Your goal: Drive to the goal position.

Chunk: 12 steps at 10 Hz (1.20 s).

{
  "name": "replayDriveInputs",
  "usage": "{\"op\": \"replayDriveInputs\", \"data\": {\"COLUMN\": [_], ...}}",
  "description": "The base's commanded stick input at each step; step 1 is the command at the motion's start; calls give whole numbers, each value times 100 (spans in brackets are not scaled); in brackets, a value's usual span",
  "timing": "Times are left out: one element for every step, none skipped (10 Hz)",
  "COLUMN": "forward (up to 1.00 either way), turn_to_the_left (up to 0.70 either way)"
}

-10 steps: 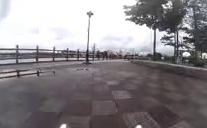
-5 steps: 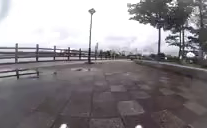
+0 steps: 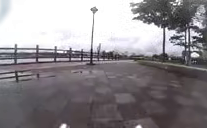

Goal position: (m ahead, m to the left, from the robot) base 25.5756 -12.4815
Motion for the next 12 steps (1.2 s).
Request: {"op": "replayDriveInputs", "data": {"forward": [85, 85, 85, 85, 85, 85, 85, 85, 85, 85, 85, 85], "turn_to_the_left": [-33, -33, -26, -8, 1, 1, 1, 1, 1, 1, 1, 1]}}
